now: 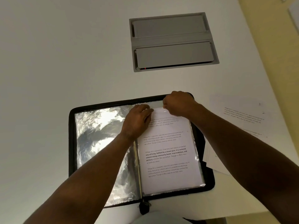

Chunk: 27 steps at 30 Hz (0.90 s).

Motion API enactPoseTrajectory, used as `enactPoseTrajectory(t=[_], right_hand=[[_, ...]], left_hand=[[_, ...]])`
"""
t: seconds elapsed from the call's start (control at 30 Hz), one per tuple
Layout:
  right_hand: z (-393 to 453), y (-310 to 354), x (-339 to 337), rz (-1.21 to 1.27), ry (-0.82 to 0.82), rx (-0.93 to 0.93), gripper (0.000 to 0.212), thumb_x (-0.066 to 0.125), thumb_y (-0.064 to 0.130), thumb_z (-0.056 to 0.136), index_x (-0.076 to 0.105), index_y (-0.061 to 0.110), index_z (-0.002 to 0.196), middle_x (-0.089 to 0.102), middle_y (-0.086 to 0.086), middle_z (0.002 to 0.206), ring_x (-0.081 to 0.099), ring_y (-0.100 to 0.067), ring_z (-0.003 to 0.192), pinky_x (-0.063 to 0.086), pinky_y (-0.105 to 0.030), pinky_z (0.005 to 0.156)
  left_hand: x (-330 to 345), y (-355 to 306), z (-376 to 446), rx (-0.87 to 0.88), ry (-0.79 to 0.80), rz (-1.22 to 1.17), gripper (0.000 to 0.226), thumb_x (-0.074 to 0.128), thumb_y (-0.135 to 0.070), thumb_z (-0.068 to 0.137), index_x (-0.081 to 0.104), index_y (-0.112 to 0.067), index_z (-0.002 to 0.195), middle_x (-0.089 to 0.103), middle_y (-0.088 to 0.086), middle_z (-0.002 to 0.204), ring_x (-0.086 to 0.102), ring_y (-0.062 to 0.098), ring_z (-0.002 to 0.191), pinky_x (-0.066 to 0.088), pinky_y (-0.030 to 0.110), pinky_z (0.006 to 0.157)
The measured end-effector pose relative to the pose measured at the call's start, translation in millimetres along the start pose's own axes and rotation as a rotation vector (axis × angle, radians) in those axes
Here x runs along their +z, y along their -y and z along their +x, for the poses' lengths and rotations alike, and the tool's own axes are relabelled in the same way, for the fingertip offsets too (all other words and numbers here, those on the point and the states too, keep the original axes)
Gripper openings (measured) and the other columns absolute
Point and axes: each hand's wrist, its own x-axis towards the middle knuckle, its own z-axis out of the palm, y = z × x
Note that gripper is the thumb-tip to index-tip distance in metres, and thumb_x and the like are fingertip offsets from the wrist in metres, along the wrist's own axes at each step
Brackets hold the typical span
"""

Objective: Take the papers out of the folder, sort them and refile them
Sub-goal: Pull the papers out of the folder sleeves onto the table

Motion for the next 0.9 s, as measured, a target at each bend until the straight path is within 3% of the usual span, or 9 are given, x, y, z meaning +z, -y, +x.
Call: enactPoseTrajectory(t=[0.13, 0.4, 0.63, 0.73, 0.8, 0.9], right_hand=[[12, 6, 3, -0.152, 0.065, -0.021, 0.021, 0.064, 0.016, 0.089, 0.062, 0.012, 0.110, 0.063, -0.007, 0.105, 0.061, -0.023, 0.091, 0.040, -0.029, 0.065], [28, 6, 5, -0.154, 0.192, -0.009, 0.037, 0.070, 0.020, 0.084, 0.057, 0.013, 0.118, 0.048, -0.003, 0.091, 0.051, -0.018, 0.082, 0.043, -0.033, 0.069], [34, 7, 2, -0.139, 0.236, -0.006, 0.035, 0.070, 0.019, 0.084, 0.059, 0.013, 0.116, 0.052, -0.002, 0.094, 0.055, -0.020, 0.088, 0.045, -0.033, 0.074], [38, 11, 0, -0.036, 0.267, -0.079, 0.031, 0.070, 0.017, 0.084, 0.065, 0.025, 0.114, 0.061, -0.001, 0.113, 0.057, -0.021, 0.101, 0.051, -0.036, 0.082], [39, 11, -2, -0.023, 0.290, -0.082, 0.031, 0.072, 0.022, 0.084, 0.066, 0.030, 0.113, 0.061, 0.000, 0.117, 0.057, -0.021, 0.103, 0.050, -0.036, 0.083], [39, 10, -3, -0.120, 0.265, -0.045, 0.044, 0.075, 0.041, 0.079, 0.061, 0.021, 0.116, 0.061, -0.002, 0.106, 0.058, -0.020, 0.096, 0.047, -0.035, 0.077]], left_hand=[[-3, -3, 3, -0.001, -0.035, -0.003, 0.029, 0.050, -0.024, 0.092, 0.069, -0.007, 0.105, 0.062, 0.010, 0.101, 0.056, 0.022, 0.092, 0.050, 0.030, 0.067], [-3, -3, 9, -0.022, 0.091, -0.040, 0.025, 0.047, -0.023, 0.095, 0.065, -0.009, 0.106, 0.067, 0.008, 0.100, 0.059, 0.022, 0.093, 0.041, 0.027, 0.071], [-1, -2, 13, -0.043, 0.126, -0.064, 0.024, 0.047, -0.022, 0.094, 0.065, -0.010, 0.106, 0.068, 0.006, 0.100, 0.058, 0.021, 0.093, 0.043, 0.028, 0.072], [-3, -4, 17, -0.067, 0.119, -0.082, 0.021, 0.049, -0.022, 0.095, 0.064, -0.011, 0.104, 0.067, 0.005, 0.097, 0.057, 0.019, 0.089, 0.042, 0.027, 0.071], [-6, -5, 20, -0.098, 0.123, -0.096, 0.020, 0.048, -0.024, 0.094, 0.062, -0.012, 0.100, 0.066, 0.004, 0.091, 0.056, 0.017, 0.085, 0.045, 0.030, 0.067], [-11, -5, 24, -0.123, 0.142, -0.132, 0.021, 0.044, -0.028, 0.089, 0.059, -0.015, 0.096, 0.063, 0.002, 0.085, 0.054, 0.015, 0.080, 0.046, 0.032, 0.063]])
